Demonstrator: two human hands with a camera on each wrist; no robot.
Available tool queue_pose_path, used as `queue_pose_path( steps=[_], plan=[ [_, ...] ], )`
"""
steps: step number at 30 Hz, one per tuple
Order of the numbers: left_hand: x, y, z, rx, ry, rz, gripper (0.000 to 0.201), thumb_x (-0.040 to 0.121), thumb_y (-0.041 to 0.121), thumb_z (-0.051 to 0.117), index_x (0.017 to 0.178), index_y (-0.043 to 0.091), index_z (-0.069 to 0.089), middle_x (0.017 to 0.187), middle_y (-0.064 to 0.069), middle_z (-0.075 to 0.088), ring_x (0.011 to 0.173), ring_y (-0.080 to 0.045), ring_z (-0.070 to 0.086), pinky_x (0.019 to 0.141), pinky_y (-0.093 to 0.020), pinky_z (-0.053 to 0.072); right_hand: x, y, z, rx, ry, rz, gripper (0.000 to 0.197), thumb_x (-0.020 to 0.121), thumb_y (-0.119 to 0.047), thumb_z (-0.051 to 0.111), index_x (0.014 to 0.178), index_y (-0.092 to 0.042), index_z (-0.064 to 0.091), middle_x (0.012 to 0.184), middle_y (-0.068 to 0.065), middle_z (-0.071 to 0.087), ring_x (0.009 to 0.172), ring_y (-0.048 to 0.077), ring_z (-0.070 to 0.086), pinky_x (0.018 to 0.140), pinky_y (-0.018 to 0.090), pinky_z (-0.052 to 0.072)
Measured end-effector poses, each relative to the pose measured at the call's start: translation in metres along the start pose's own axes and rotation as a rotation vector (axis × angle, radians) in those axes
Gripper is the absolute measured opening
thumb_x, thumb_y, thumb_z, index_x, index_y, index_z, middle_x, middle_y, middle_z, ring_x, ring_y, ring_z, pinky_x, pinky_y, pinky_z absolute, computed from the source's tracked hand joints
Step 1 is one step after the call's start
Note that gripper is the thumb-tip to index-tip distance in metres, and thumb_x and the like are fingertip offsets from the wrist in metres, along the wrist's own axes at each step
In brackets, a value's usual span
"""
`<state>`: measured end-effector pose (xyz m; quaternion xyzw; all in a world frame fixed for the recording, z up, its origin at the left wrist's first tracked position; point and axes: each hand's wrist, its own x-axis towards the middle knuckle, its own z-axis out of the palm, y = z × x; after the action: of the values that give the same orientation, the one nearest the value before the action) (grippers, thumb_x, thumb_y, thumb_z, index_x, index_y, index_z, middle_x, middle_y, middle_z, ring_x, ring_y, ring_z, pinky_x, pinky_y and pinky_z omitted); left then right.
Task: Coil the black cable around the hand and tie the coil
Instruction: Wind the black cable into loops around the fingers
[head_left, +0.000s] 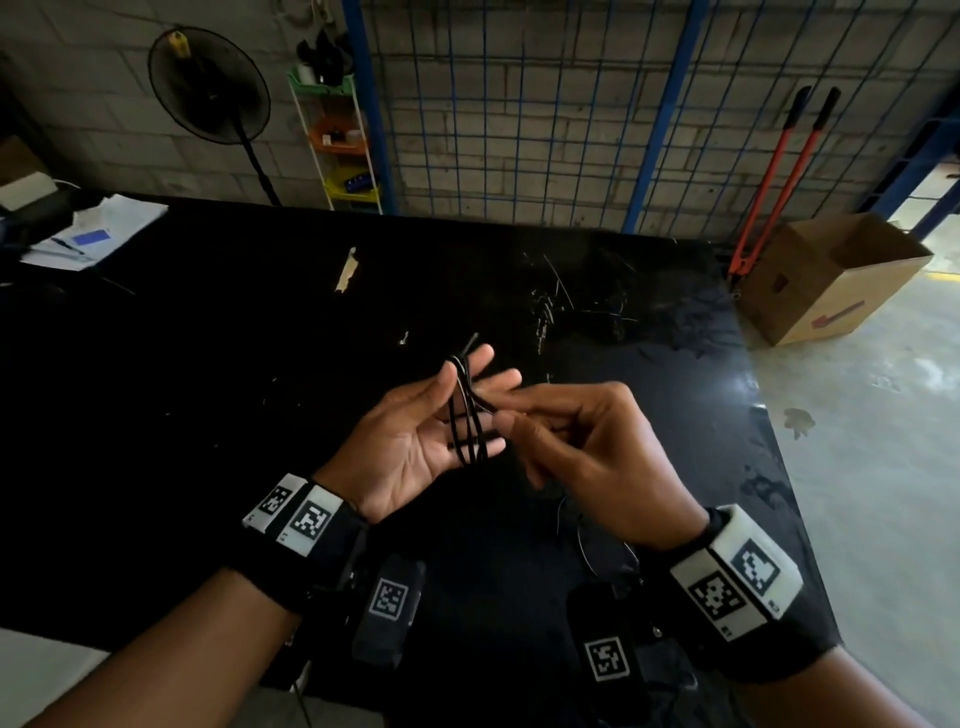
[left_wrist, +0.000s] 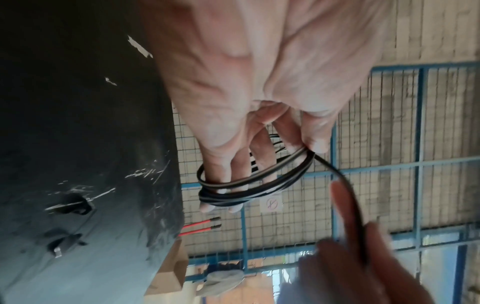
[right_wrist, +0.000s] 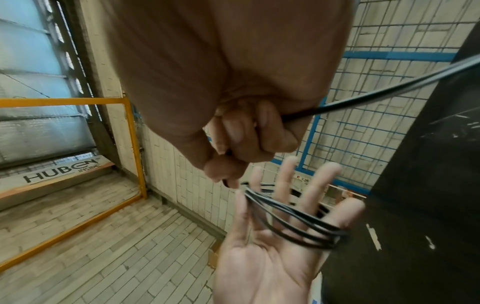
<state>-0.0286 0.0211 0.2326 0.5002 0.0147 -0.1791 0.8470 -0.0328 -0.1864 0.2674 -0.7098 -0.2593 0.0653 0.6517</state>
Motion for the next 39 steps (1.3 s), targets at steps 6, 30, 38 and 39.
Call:
queue_pose_path(
  steps=[6,30,38,39],
  plan=[
    [0.004,0.027,-0.002,-0.160,-0.061,0.146,0.045,0.101,0.043,0.039,0.138,0.030,0.062,0.154,-0.012,0.055,0.140,-0.043,0.053,0.114,-0.062,0.038,-0.023,0.032,0.004,0.157,-0.004,0.092,0.026,0.100,-0.006,0.062,0.120,-0.011,0.077,0.054,-0.005,0.059,0.049,0.003,0.048,0.051,0.013,0.037],
    [-0.017,-0.004,0.024,0.315,-0.279,-0.179,0.043,0.097,0.032,0.058,0.126,0.003,0.069,0.147,-0.013,0.062,0.134,-0.036,0.061,0.116,-0.059,0.040,0.023,0.019,-0.035,-0.209,0.158,0.194,0.025,0.085,-0.036,0.082,0.071,-0.018,0.072,0.052,-0.010,0.054,0.048,0.004,0.048,0.051,0.017,0.042],
    [-0.012,0.000,0.018,0.355,-0.175,-0.114,0.041,0.102,0.026,0.051,0.134,0.006,0.065,0.147,-0.011,0.062,0.134,-0.035,0.061,0.114,-0.056,0.042,0.009,-0.016,-0.021,-0.381,0.172,0.057,0.019,0.089,-0.025,0.080,0.071,-0.018,0.078,0.061,-0.008,0.073,0.053,-0.001,0.066,0.053,0.008,0.045],
    [-0.011,0.000,0.016,0.361,-0.161,-0.101,0.040,0.103,0.026,0.050,0.133,0.006,0.067,0.146,-0.012,0.063,0.134,-0.035,0.061,0.116,-0.059,0.040,0.005,-0.017,-0.020,-0.415,0.165,0.032,0.016,0.089,-0.022,0.079,0.073,-0.019,0.080,0.061,-0.013,0.072,0.055,-0.005,0.066,0.054,0.005,0.043]
  ],
)
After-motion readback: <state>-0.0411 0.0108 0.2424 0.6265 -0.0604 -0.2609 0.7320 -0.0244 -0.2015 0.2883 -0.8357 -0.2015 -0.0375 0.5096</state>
